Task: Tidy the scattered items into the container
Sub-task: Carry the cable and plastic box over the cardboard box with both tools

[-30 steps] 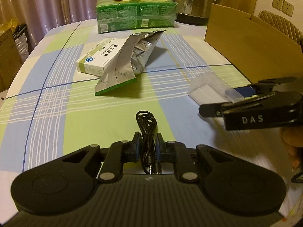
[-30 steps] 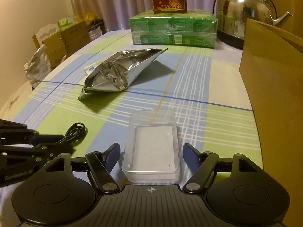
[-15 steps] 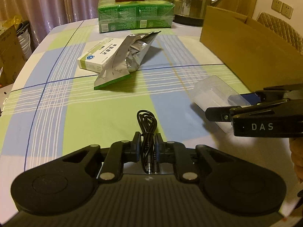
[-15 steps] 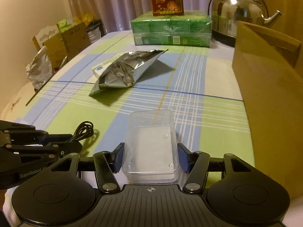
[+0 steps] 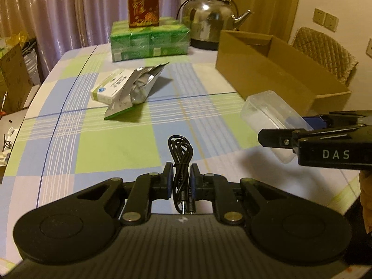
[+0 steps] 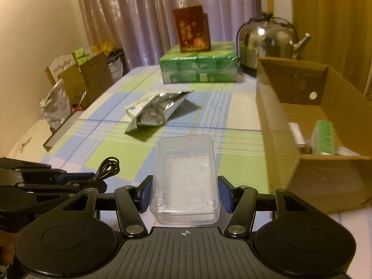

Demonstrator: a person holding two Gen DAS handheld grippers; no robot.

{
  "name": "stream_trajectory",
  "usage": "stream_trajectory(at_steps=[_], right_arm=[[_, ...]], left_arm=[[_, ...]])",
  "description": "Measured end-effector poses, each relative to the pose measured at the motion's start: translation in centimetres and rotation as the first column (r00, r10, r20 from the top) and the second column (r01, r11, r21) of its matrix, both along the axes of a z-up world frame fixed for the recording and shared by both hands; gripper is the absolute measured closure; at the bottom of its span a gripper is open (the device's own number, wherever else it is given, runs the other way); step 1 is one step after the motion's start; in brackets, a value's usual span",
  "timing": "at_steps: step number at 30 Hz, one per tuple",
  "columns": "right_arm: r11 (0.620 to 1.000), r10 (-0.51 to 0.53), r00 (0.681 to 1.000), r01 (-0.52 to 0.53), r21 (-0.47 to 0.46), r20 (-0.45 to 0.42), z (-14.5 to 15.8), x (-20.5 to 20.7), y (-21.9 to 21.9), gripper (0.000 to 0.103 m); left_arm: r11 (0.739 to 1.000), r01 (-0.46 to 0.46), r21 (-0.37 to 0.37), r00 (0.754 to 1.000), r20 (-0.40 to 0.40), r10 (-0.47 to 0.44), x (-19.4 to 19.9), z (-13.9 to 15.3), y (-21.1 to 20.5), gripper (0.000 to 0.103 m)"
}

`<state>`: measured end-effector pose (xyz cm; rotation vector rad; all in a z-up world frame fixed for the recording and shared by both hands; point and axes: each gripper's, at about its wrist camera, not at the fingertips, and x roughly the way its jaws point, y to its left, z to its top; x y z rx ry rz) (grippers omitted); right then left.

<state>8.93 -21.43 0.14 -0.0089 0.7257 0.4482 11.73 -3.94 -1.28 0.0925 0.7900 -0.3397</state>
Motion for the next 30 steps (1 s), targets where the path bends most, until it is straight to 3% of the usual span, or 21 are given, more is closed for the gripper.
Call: stream_trajectory(at_steps=[16,30], right_arm=[[0.994,-0.105,0.989,0.102,0.032,0.101,4.3,-3.9,-5.9,0.049],[0.957,-0.291,0.946,0.285,0.061,0.141,5.7,-0.7,-14.5,0.048]], left_arm=[[0.993,0.115,-0.025,0.99,0.078,-0.113,-2.8,4.4,-5.0,0.092],[0.956,0.291,-0.032,0.948,0.144,-0.283,1.0,7.5,-14.3,0.092]])
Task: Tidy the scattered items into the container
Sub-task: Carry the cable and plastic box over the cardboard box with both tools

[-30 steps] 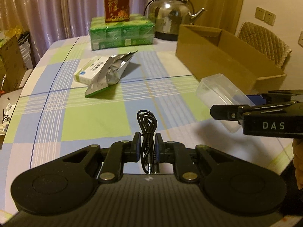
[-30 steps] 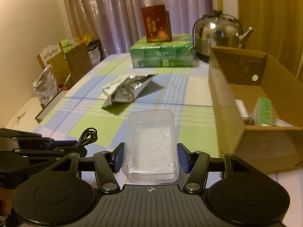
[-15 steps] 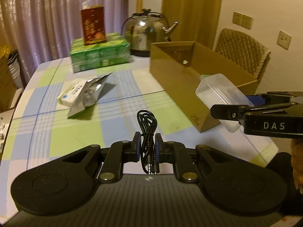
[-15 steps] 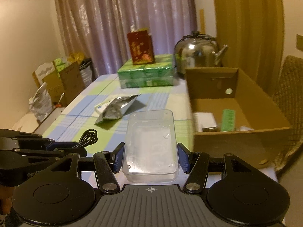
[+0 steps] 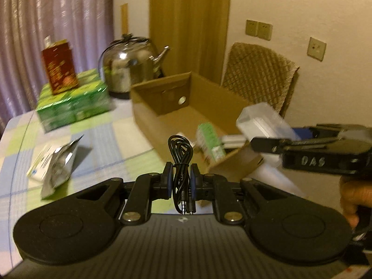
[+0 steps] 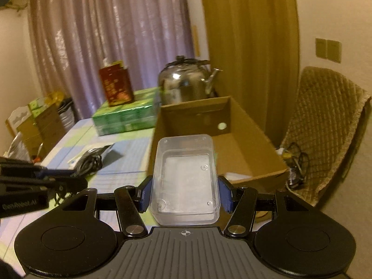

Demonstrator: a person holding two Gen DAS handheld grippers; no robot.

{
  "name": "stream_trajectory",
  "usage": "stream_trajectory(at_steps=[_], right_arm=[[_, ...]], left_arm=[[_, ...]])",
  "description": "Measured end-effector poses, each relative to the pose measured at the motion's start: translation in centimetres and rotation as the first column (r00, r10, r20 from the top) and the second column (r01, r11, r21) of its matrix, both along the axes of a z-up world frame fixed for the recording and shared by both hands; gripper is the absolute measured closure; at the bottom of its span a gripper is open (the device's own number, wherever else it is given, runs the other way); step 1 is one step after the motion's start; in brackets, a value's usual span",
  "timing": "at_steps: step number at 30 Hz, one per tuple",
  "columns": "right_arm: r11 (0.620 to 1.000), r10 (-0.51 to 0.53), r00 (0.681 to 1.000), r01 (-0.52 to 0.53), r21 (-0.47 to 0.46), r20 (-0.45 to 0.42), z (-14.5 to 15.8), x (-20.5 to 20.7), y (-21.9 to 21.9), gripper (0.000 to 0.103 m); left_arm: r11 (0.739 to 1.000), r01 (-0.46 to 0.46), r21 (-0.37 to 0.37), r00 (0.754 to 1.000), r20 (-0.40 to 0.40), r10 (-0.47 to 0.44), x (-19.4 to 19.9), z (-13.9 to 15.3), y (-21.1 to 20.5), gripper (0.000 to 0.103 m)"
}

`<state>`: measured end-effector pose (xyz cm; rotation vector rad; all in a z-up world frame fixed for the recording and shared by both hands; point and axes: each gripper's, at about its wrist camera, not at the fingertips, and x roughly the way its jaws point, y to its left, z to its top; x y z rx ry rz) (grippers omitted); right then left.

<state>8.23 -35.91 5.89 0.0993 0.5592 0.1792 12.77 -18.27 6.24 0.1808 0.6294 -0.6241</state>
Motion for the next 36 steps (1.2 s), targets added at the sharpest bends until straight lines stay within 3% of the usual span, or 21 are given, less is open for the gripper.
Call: stream_trajectory(at_steps=[15,25,36], right_arm=[[0.997,-0.071,0.997,0.071,0.008,0.017,0.0,6.6,-4.5,0.048],[0.998,-0.066,0.998,0.067,0.009,-0.021,-1.8,10.1,-4.9,0.048],[0.997,-0.074,0.996,0.074,0.003,-0.049,-3.2,11.2,-5.3,0.048]], left_arm=[[0.996,0.084,-0.002,0.996,-0.016,-0.084,6.6,-0.6,-7.5,0.092],[0.995,0.094,0.021,0.994,-0.064,-0.092,9.5,-3.4,-9.2,0.092],[0.995,0.1,0.021,0.99,-0.097,-0.098,10.8,-5.1,-10.0,0.092]])
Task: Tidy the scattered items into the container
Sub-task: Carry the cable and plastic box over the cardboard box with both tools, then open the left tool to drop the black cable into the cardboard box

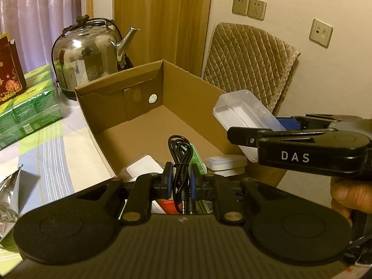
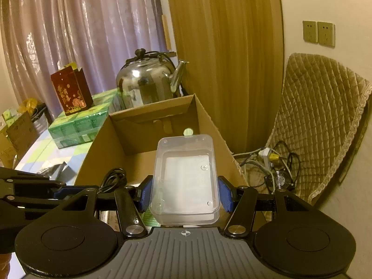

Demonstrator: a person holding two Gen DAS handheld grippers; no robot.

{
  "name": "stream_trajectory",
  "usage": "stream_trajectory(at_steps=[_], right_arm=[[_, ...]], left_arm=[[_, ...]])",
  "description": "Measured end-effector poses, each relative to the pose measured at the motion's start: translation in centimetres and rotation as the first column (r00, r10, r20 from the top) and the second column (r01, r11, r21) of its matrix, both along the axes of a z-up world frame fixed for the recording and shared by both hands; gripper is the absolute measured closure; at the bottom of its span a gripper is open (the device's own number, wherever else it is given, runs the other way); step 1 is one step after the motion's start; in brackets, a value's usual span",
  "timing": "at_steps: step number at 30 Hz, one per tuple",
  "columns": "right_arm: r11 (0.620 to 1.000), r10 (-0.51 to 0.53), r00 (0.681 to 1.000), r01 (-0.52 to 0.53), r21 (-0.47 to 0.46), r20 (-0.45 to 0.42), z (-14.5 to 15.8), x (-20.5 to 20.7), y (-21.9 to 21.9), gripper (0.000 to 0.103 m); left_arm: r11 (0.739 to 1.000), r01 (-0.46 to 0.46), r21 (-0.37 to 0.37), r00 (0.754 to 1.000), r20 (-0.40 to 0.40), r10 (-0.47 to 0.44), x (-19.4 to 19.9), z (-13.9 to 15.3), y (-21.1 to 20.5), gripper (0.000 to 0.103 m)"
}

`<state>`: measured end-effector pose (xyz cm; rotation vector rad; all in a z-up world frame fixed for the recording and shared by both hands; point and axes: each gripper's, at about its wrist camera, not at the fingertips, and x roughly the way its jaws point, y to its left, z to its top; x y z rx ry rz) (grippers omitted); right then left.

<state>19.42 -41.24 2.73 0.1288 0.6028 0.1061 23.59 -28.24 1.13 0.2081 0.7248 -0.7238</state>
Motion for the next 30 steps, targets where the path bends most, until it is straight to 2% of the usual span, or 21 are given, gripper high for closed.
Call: stream_trajectory(at_steps=[5,8,18,30], right_arm=[[1.0,0.0,1.0,0.0,-0.001,-0.002,-0.1,0.1,0.0,0.049],[1.0,-0.001,1.0,0.001,-0.004,0.0,0.0,0.2,0.1,0.049],[1.0,0.004,1.0,-0.004,-0.005,0.003,0.3,0.2,0.1,0.048],[0.998,0.059,0.998,-0.059,-0.008,-0.018,0.6,0.4,2.4,0.048]], left_arm=[[1.0,-0.008,0.002,1.0,0.001,0.008,0.1,-0.2,-0.2,0.091],[1.0,-0.022,0.006,1.0,0.012,0.022,0.2,0.0,-0.1,0.086],[0.997,-0.067,-0.037,0.996,0.055,0.069,-0.8,1.9,2.6,0.086],[0.99,-0.115,-0.079,0.991,0.064,0.12,-1.9,3.3,5.4,0.084]])
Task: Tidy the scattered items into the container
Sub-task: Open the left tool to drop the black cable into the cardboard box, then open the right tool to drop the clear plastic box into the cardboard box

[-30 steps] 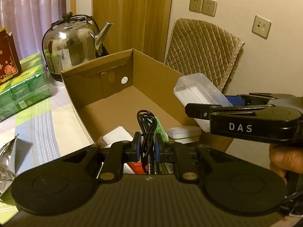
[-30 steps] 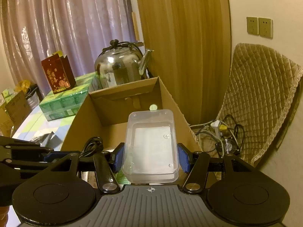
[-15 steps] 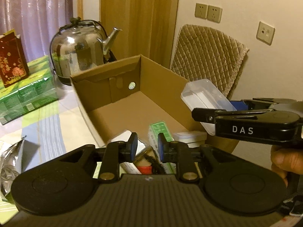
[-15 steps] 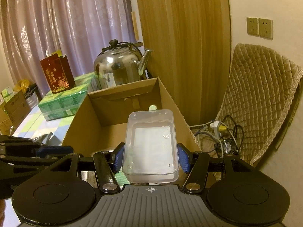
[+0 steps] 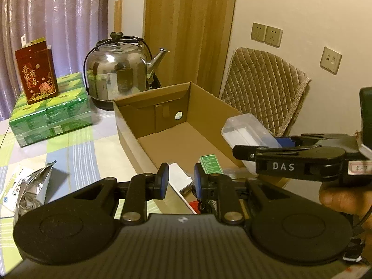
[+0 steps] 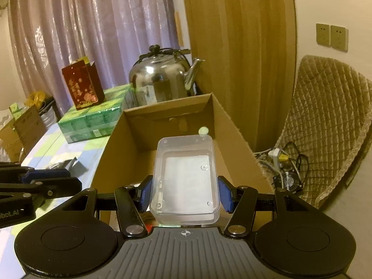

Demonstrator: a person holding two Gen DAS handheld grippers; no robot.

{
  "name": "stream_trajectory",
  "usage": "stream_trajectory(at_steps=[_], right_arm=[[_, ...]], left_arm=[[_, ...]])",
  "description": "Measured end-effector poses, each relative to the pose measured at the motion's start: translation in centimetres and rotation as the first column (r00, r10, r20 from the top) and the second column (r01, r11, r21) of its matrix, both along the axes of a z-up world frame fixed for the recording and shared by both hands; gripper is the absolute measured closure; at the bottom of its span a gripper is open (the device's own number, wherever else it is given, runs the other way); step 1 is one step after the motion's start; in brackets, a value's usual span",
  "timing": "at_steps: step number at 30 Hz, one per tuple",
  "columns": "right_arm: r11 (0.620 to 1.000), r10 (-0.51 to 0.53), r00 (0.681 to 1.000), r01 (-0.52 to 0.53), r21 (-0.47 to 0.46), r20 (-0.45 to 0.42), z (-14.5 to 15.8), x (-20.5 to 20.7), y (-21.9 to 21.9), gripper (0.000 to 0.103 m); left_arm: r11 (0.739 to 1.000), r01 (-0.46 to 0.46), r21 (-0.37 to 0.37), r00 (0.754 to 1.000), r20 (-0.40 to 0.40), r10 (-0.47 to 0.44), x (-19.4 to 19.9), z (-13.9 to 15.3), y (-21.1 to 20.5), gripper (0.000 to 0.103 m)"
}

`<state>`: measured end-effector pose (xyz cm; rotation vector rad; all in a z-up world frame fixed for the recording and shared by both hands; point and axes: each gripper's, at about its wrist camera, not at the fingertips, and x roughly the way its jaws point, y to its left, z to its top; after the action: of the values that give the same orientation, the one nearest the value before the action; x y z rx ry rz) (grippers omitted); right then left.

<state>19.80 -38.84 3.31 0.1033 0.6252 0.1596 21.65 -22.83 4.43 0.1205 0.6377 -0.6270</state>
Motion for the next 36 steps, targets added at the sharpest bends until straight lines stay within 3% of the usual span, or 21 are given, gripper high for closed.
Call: stream_trajectory(at_steps=[28,36], right_arm=[[0.998,0.068,0.996,-0.067,0.017,-0.053,-1.6,1.6,3.4,0.048],[0.999,0.009,0.999,-0.008,0.041,-0.032,-0.6,0.7,2.5,0.037]], left_arm=[[0.997,-0.057,-0.049,0.998,-0.014,0.056,0.1,-0.6,3.7,0.079],[0.996,-0.075,-0.053,0.997,-0.012,0.075,-0.4,-0.2,5.1,0.076]])
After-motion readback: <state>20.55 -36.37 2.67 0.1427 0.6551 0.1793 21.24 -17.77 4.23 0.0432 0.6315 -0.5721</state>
